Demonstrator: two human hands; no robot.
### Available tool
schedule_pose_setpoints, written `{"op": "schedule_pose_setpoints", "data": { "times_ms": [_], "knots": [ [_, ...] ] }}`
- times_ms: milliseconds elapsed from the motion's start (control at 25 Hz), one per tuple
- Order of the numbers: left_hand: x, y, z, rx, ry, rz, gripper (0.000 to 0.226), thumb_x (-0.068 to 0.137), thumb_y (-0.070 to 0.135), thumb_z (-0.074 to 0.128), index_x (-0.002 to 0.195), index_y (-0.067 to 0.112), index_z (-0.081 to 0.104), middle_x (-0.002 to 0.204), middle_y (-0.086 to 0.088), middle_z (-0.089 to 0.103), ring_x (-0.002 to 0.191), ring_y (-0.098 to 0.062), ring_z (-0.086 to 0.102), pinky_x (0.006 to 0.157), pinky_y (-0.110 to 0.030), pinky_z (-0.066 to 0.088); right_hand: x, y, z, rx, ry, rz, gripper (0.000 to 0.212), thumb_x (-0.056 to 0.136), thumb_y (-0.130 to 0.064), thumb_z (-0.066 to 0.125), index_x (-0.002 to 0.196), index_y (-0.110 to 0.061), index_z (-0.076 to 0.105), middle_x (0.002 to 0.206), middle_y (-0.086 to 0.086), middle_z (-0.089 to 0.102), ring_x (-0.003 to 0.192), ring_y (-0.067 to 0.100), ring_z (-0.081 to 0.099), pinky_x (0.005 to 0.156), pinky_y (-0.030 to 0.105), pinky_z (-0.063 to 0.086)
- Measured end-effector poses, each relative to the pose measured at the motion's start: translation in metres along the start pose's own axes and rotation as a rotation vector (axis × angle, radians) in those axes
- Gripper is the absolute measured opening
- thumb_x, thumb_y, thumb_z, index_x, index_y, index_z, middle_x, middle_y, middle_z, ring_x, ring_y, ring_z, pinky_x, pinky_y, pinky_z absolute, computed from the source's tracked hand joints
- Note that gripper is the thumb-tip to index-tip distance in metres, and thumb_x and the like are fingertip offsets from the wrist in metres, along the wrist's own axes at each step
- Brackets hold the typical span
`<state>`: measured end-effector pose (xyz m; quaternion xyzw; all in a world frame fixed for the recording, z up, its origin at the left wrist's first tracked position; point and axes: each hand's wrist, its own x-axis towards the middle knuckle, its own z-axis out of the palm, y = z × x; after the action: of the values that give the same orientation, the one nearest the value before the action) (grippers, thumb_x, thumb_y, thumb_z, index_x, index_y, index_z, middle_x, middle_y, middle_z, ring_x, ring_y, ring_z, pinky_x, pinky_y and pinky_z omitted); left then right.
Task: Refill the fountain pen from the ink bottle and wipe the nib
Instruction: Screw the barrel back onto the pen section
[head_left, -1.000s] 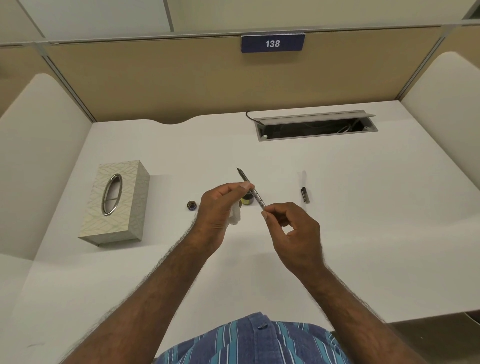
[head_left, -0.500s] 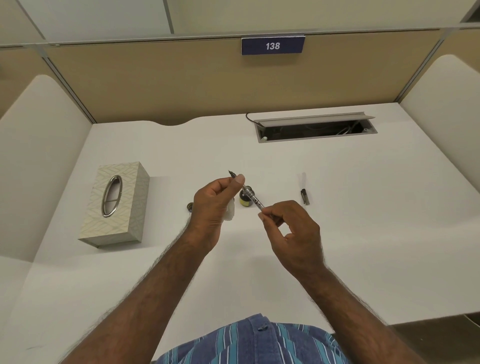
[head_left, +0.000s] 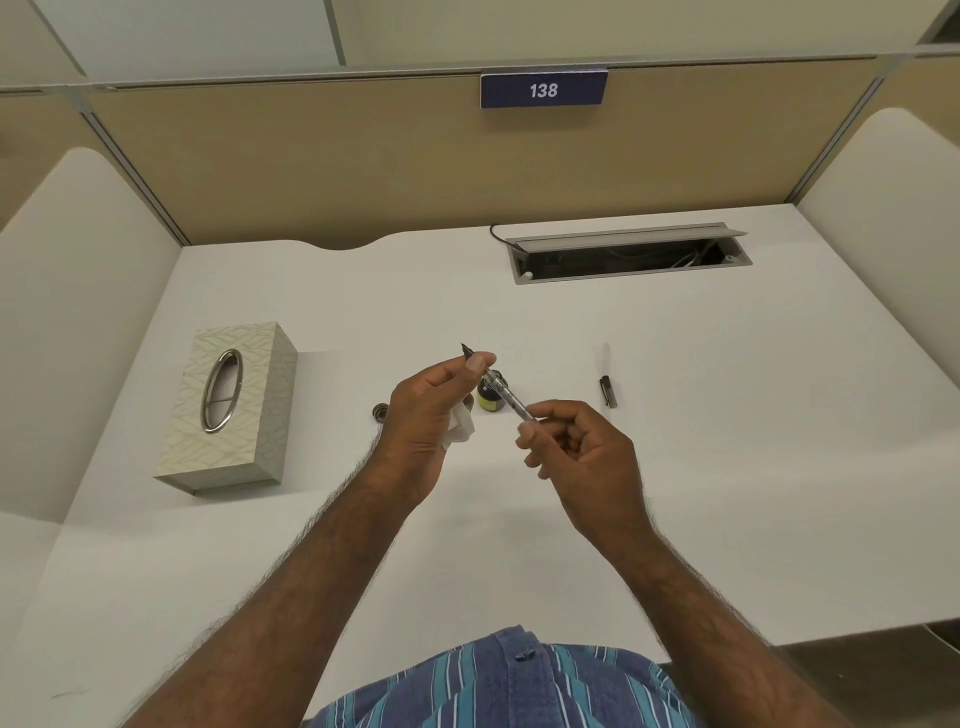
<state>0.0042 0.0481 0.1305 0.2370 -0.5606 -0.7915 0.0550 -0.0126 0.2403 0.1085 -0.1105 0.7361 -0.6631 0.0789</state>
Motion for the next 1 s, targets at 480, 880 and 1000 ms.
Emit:
{"op": "schedule_pose_setpoints", "data": {
  "times_ms": [480,880,1000],
  "knots": [
    [-0.0021,0.0001,0.0018,0.0,-0.016,-0.007,0.02,0.098,0.033,0.073,0.109,0.021,0.086,0.065,0.016,0.07,0.085,-0.017,0.05,0.076,-0.03,0.042,0.0045,-0.0023,0.0003,0.109,-0.071,0.171,0.028,0.102,-0.04,0.066,0.105,-0.013,0.073,0.082,0.011,0.08,0.065,0.023,0.072,0.054,0.034,0.055],
    [-0.0024,0.001,0.0037,0.013,-0.022,-0.005,0.023,0.096,0.032,0.075,0.111,0.018,0.085,0.066,0.016,0.071,0.086,-0.017,0.052,0.077,-0.029,0.042,0.0051,-0.0031,0.0003,0.092,-0.093,0.201,0.031,0.099,-0.048,0.067,0.103,-0.02,0.077,0.087,0.008,0.082,0.068,0.02,0.074,0.052,0.033,0.055],
    [-0.0027,0.0017,0.0038,0.026,-0.013,0.0,0.02,0.094,0.032,0.077,0.108,0.02,0.087,0.081,0.016,0.076,0.085,-0.016,0.053,0.077,-0.03,0.043,0.005,-0.0021,0.0001,0.049,-0.09,0.172,0.022,0.1,-0.044,0.07,0.098,-0.024,0.078,0.086,0.005,0.082,0.067,0.018,0.074,0.051,0.032,0.055]
  ]
}}
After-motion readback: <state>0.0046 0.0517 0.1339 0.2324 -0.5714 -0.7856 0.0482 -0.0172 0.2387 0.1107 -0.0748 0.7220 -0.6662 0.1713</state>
